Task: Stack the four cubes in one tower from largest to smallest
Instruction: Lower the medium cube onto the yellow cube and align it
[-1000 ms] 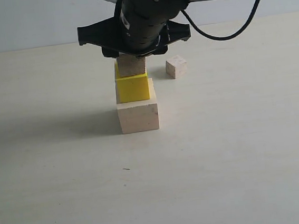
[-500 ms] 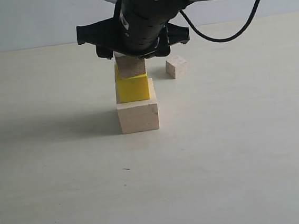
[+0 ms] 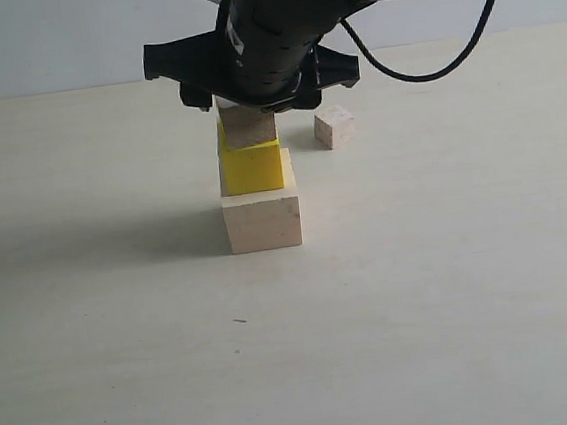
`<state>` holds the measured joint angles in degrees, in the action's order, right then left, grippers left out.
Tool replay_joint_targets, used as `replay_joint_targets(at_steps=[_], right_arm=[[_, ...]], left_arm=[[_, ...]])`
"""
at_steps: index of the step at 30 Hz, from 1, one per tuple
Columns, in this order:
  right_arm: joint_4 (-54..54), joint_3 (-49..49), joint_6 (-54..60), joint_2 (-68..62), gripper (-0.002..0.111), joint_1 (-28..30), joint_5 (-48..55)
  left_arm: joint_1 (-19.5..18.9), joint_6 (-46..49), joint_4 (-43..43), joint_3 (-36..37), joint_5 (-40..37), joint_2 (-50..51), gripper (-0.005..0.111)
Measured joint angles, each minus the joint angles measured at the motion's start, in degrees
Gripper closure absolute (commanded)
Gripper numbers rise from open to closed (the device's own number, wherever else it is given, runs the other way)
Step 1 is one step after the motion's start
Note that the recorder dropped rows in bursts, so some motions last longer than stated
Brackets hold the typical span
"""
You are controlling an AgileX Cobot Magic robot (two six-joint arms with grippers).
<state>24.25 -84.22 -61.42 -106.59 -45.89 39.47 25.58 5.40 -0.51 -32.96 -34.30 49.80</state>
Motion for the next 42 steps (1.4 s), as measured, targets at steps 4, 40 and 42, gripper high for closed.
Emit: replay_joint_targets(at_steps=[4,40,42], right_arm=[[-0.1,0.0,0.0,0.99,0.041,0.0,1.0],[-7.82,0.0,6.83,1.41,0.041,0.0,3.07],[-7.82,0.0,6.83,1.41,0.041,0.0,3.07]], left_arm=[[0.0,0.0,0.0,0.0,0.0,0.0,0.107],[0.0,0.1,0.0,0.0,0.0,0.0,0.107],[0.0,0.1,0.0,0.0,0.0,0.0,0.107]])
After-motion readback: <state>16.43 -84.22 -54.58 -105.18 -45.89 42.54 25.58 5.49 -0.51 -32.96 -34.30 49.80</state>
